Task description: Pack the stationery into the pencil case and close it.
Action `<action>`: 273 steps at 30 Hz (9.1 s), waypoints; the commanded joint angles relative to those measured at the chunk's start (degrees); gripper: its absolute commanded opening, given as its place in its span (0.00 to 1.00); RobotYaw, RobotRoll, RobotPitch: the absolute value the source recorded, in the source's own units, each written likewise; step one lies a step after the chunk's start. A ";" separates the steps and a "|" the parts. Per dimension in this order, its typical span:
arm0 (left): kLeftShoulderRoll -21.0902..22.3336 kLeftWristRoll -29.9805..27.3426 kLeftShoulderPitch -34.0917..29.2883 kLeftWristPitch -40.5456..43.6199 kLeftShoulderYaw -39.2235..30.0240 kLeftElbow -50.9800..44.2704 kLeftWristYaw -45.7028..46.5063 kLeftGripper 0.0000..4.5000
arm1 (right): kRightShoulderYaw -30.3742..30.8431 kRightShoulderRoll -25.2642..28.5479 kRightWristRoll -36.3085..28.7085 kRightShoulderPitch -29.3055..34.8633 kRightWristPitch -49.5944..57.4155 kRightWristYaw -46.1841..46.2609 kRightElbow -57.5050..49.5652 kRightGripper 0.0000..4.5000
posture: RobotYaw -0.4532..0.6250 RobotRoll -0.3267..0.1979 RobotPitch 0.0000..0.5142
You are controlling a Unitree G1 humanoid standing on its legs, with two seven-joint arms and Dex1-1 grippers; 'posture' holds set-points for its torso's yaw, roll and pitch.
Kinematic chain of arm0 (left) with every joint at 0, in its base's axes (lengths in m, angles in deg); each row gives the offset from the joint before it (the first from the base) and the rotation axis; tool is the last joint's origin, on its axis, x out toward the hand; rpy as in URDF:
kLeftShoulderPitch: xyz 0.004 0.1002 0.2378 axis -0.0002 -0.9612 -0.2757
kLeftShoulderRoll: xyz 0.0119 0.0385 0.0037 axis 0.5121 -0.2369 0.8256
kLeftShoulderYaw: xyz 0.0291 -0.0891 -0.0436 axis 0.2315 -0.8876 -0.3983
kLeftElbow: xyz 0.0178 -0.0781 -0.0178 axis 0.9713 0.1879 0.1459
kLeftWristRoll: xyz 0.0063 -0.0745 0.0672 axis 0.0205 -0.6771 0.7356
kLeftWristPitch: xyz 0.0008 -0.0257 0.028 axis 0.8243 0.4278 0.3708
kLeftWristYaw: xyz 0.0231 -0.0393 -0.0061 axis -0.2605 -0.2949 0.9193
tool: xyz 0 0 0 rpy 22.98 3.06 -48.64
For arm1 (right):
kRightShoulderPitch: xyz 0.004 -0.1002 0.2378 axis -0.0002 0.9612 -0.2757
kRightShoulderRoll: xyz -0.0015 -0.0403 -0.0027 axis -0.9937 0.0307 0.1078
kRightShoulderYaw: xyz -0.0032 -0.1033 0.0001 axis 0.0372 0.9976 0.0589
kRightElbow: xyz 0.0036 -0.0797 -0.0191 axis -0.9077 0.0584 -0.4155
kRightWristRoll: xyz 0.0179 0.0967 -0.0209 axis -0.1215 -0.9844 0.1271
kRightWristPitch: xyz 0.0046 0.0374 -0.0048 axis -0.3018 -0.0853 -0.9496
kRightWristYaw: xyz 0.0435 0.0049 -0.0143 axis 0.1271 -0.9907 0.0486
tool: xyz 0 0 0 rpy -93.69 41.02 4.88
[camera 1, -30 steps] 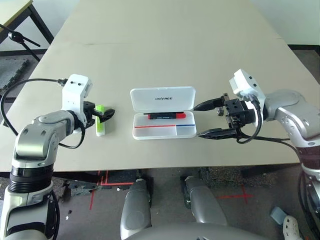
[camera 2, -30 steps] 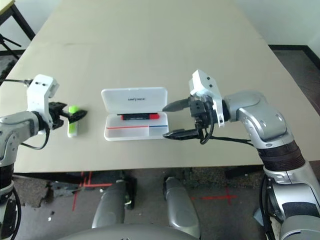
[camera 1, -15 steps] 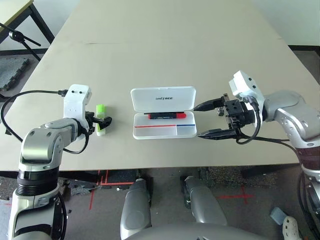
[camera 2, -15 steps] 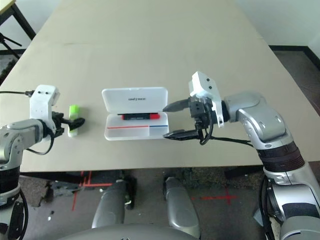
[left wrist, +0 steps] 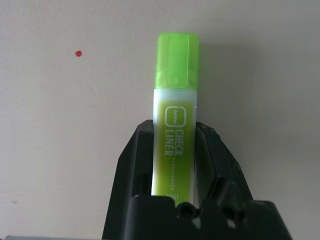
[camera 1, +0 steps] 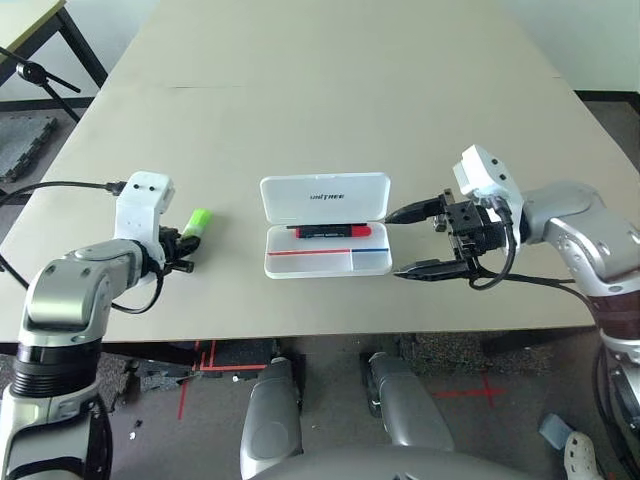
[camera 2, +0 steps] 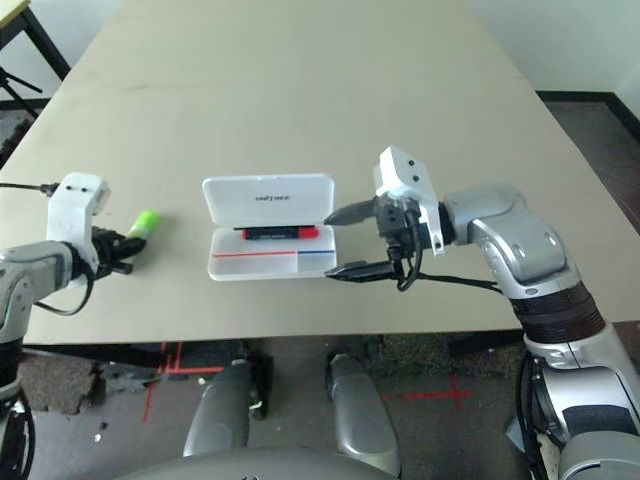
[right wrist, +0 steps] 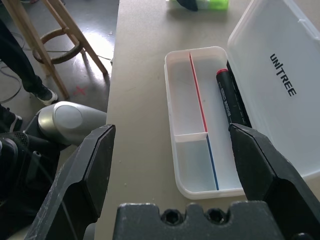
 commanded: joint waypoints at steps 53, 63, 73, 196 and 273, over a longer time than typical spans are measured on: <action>-4.47 12.90 19.21 -34.84 34.95 -0.67 -35.56 0.24 | -3.00 3.55 1.46 6.33 -1.56 2.16 3.58 1.00 | 0.36 0.62 0.32; -3.32 14.52 19.07 -35.93 34.30 0.34 -37.51 0.24 | -2.95 3.07 1.44 6.77 -1.91 3.10 3.38 1.00 | 0.36 0.62 0.32; -2.37 14.86 19.39 -36.93 32.97 0.06 -38.31 0.65 | -3.28 3.01 1.27 7.30 -2.19 3.80 3.20 1.00 | 0.36 0.62 0.31; 9.71 -0.48 7.75 -39.75 12.74 -7.59 -40.19 1.00 | 1.48 2.05 5.14 -1.78 0.92 3.88 0.50 0.06 | 0.38 0.62 0.33; -2.20 16.42 12.63 -64.64 13.71 25.96 -26.90 0.01 | -6.83 12.47 2.16 3.67 0.61 -2.97 5.08 1.00 | 0.37 0.62 0.22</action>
